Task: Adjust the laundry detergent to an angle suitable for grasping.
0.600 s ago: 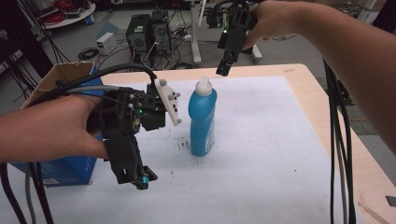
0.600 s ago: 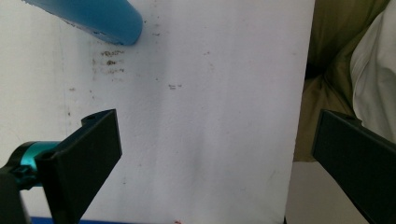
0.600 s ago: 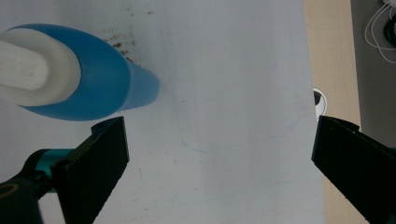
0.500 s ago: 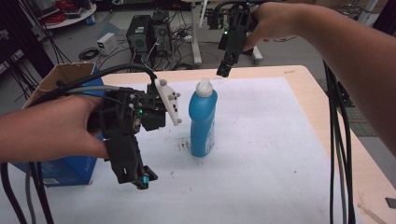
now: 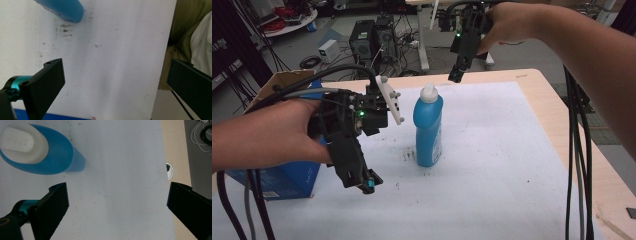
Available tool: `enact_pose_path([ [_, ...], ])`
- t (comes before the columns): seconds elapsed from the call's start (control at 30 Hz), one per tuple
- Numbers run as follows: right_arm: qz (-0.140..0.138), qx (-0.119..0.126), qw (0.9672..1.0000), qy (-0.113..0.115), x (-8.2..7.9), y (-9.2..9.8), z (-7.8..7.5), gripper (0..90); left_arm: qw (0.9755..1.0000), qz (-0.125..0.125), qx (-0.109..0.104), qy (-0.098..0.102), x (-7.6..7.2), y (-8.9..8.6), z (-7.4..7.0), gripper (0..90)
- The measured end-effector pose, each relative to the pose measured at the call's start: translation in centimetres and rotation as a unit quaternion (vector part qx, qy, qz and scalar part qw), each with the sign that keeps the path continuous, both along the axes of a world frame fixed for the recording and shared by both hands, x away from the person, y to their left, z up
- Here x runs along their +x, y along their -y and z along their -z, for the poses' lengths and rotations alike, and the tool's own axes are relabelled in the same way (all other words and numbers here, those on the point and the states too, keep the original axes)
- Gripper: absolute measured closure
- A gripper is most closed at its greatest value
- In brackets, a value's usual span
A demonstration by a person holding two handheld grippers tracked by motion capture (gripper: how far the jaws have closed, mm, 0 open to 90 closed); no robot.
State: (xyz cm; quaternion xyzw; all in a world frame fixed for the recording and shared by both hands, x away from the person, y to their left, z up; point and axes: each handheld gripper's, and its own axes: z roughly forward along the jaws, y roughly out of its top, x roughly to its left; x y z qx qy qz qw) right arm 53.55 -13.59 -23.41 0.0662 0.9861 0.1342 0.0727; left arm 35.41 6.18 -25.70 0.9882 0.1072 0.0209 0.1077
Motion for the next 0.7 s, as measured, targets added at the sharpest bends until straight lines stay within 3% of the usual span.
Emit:
enact_pose_path([
  [0.03,0.003,0.002,1.0000,0.000,-0.1,0.1,0.0,3.0,1.0000,0.000,0.000,0.000,0.0,0.0,0.0,1.7],
  [0.2,0.009,0.002,1.0000,-0.002,-0.4,0.8,0.1,3.0,0.9986,-0.052,-0.008,0.002,0.5,-0.3,-0.5,1.7],
  [0.47,0.012,-0.001,0.9999,0.004,-1.2,1.7,0.2,3.0,0.9959,-0.089,-0.018,0.003,1.1,-0.2,-0.7,1.7],
  [0.6,0.018,0.000,0.9998,0.008,-2.2,2.6,0.3,3.0,0.9926,-0.119,-0.022,-0.001,1.5,0.2,-0.6,1.7],
  [0.7,0.022,-0.003,0.9997,0.003,-2.8,3.1,0.8,3.0,0.9880,-0.152,-0.031,-0.002,1.9,0.2,-0.7,1.7],
])
